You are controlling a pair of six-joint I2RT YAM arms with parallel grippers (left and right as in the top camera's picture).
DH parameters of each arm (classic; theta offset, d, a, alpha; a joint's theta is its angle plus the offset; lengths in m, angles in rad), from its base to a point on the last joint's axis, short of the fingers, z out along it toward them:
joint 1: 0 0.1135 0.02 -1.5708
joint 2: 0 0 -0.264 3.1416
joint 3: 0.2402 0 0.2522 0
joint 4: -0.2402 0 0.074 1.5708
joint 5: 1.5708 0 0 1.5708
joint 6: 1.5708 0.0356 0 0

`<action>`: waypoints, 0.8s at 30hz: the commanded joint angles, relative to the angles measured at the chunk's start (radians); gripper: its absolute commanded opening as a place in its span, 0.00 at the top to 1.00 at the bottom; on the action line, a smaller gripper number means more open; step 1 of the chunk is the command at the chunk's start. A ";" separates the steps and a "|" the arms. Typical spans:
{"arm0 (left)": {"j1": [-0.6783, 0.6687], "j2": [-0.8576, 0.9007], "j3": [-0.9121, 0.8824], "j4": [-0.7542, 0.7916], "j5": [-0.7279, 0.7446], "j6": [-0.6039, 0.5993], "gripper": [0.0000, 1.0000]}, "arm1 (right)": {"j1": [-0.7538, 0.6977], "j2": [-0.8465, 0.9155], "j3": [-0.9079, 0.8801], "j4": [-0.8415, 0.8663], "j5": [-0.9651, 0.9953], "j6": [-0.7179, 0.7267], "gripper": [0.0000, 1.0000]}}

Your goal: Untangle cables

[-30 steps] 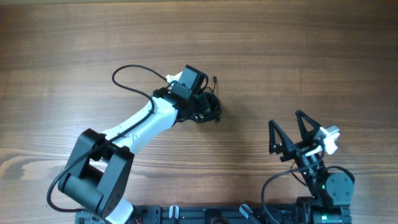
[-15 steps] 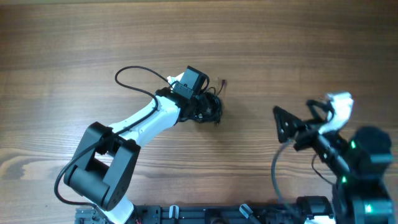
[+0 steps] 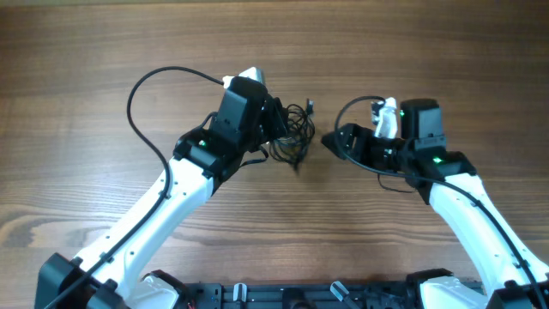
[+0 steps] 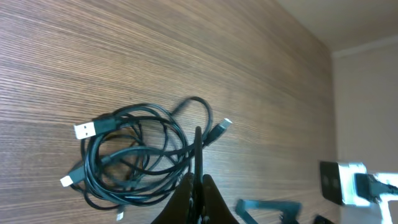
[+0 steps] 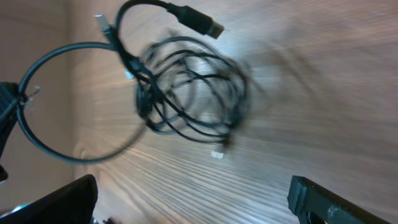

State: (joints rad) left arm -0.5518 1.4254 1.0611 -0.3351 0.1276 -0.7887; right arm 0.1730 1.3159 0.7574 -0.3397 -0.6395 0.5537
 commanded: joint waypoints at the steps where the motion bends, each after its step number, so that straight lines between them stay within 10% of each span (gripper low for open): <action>1: 0.000 -0.049 0.015 0.053 0.139 0.027 0.96 | 0.039 0.018 0.011 0.083 -0.057 0.061 0.00; 15: 0.002 -0.201 0.015 0.259 0.355 0.023 0.96 | 0.046 0.020 0.007 0.097 0.154 0.126 0.04; 16: 0.016 -0.214 0.015 0.256 0.355 0.022 0.96 | 0.046 0.020 0.007 0.095 0.158 0.109 0.64; 17: 0.038 -0.225 0.015 0.248 0.354 0.022 0.96 | 0.046 0.020 0.007 0.090 0.170 0.105 0.90; 24: 0.238 -0.232 0.014 0.025 0.327 0.022 0.96 | 0.046 -0.054 0.052 0.276 -0.058 0.142 0.96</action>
State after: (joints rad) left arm -0.3607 1.2091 1.0649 -0.2531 0.4728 -0.7826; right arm 0.2192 1.3224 0.7589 -0.1112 -0.5968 0.6720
